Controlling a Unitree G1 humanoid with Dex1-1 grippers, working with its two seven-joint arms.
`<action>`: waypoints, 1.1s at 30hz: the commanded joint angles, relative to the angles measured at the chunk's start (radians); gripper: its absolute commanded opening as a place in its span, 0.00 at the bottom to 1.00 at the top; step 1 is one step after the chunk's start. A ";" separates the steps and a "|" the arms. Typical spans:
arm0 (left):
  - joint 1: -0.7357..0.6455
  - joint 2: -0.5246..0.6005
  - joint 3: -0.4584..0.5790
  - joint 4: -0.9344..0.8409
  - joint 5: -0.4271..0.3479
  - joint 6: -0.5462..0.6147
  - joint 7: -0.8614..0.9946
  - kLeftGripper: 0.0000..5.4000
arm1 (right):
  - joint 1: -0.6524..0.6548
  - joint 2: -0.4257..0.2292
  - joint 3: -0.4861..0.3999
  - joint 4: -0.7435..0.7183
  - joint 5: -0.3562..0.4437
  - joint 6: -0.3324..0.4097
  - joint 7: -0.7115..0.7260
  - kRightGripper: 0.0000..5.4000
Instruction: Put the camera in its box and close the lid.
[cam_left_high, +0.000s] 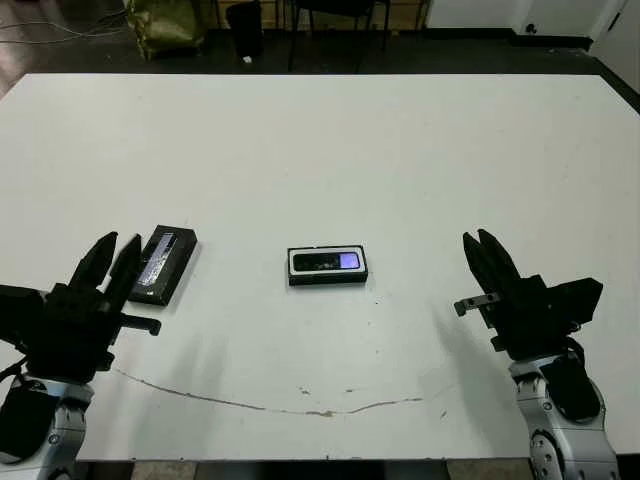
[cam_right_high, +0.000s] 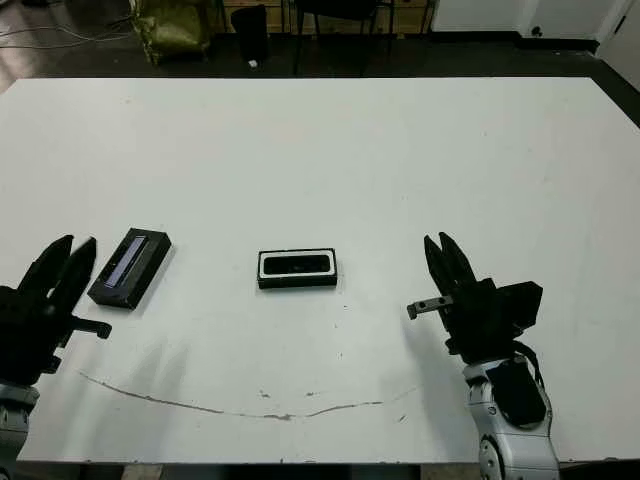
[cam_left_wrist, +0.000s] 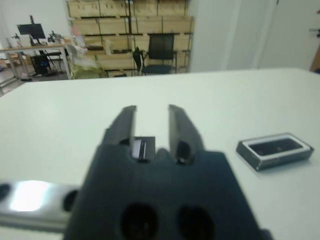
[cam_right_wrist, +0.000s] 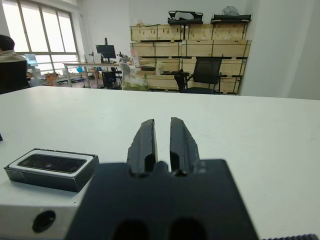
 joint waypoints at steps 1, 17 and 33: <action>-0.006 0.046 -0.009 0.025 -0.018 0.052 -0.027 0.41 | 0.015 0.003 0.002 -0.003 -0.006 0.017 -0.012 0.00; -0.126 0.063 0.034 0.111 -0.139 0.268 0.057 0.99 | 0.015 -0.008 0.008 -0.039 -0.004 0.071 -0.023 0.00; -0.202 0.121 0.119 0.160 -0.308 0.502 0.089 0.99 | 0.023 -0.003 0.017 -0.021 -0.008 0.046 -0.024 0.00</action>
